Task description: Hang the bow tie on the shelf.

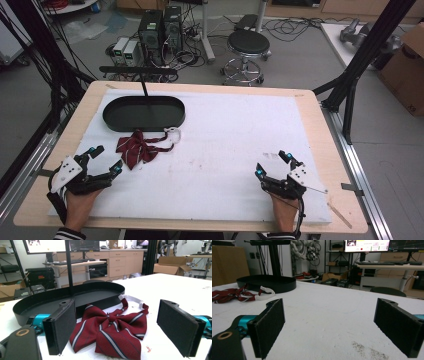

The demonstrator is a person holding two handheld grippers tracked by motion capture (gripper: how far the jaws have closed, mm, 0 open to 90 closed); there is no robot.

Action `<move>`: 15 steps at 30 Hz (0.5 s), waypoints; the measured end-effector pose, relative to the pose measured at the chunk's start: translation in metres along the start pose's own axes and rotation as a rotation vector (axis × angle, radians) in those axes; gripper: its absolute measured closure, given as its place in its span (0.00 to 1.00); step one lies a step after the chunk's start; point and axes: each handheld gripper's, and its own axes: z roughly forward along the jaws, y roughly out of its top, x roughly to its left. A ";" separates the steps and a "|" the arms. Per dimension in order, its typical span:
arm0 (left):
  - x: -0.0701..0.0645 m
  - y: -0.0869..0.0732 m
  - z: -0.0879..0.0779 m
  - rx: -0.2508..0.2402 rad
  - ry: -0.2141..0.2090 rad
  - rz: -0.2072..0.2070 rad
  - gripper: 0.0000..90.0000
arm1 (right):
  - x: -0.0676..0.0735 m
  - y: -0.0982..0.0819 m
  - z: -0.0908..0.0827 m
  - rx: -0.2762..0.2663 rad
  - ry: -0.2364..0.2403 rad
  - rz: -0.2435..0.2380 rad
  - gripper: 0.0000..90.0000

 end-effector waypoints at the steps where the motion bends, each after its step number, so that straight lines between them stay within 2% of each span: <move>1: 0.000 0.000 0.000 0.004 0.001 0.002 0.18 | 0.000 0.000 0.000 0.002 0.001 0.002 0.10; 7: -0.001 0.000 0.000 0.003 0.006 0.012 0.18 | 0.001 0.000 0.000 0.001 -0.001 -0.008 0.10; 15: 0.000 0.001 0.002 0.017 0.009 0.001 0.18 | 0.002 0.000 0.000 0.003 -0.006 -0.015 0.10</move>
